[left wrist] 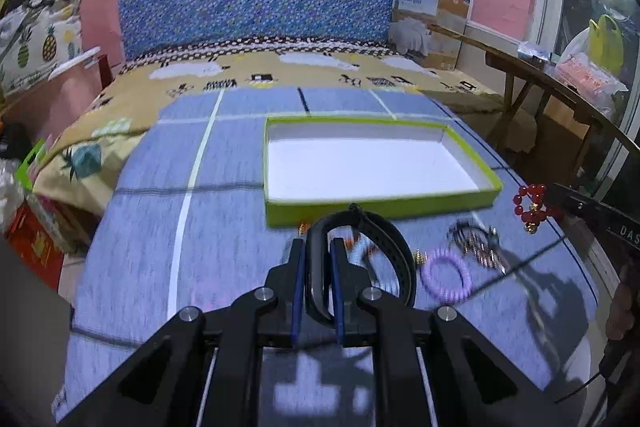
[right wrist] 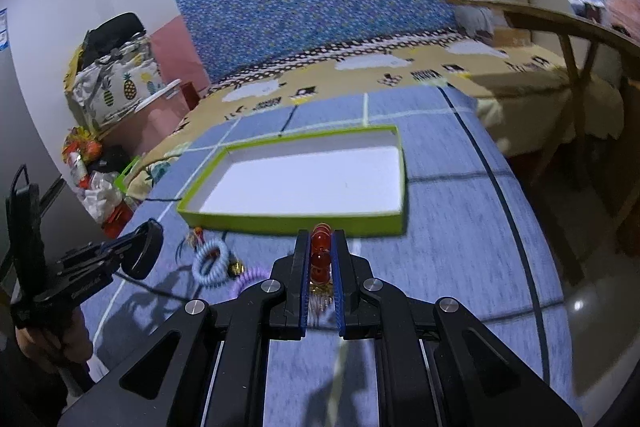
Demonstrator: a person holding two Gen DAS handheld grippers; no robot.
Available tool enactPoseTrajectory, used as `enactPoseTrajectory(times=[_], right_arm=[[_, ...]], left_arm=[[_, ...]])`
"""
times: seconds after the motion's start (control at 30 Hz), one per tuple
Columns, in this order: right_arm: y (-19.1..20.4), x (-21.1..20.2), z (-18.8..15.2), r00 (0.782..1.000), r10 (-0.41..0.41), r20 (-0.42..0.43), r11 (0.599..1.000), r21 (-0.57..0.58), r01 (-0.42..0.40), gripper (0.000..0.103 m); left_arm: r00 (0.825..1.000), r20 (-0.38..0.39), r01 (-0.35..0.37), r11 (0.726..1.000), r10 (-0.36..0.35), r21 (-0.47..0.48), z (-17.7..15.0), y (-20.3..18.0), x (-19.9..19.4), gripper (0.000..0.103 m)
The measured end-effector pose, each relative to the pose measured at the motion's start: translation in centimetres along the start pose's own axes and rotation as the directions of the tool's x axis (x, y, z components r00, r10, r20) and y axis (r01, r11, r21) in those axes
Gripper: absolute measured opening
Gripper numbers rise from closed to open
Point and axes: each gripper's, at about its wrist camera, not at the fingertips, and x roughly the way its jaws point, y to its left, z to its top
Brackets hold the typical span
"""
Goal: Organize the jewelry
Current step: 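Carry the black band and red bracelet with both grippers into the green box, then open both grippers to drop the band and bracelet inside the box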
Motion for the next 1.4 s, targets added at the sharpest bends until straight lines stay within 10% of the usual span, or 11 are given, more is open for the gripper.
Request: enactPoseTrajectory(times=[0.6, 1.4], right_arm=[[-3.4, 10.6, 7.1, 0.997, -0.053, -0.056, 0.998, -0.033, 0.051, 0.010], [-6.0, 15.1, 8.3, 0.985, -0.114, -0.128, 0.993, -0.033, 0.111, 0.019]], left_arm=[[0.998, -0.026, -0.055, 0.998, 0.056, 0.041, 7.8, 1.4, 9.6, 0.012], [0.988, -0.118, -0.089, 0.994, 0.095, 0.055, 9.0, 1.7, 15.7, 0.014]])
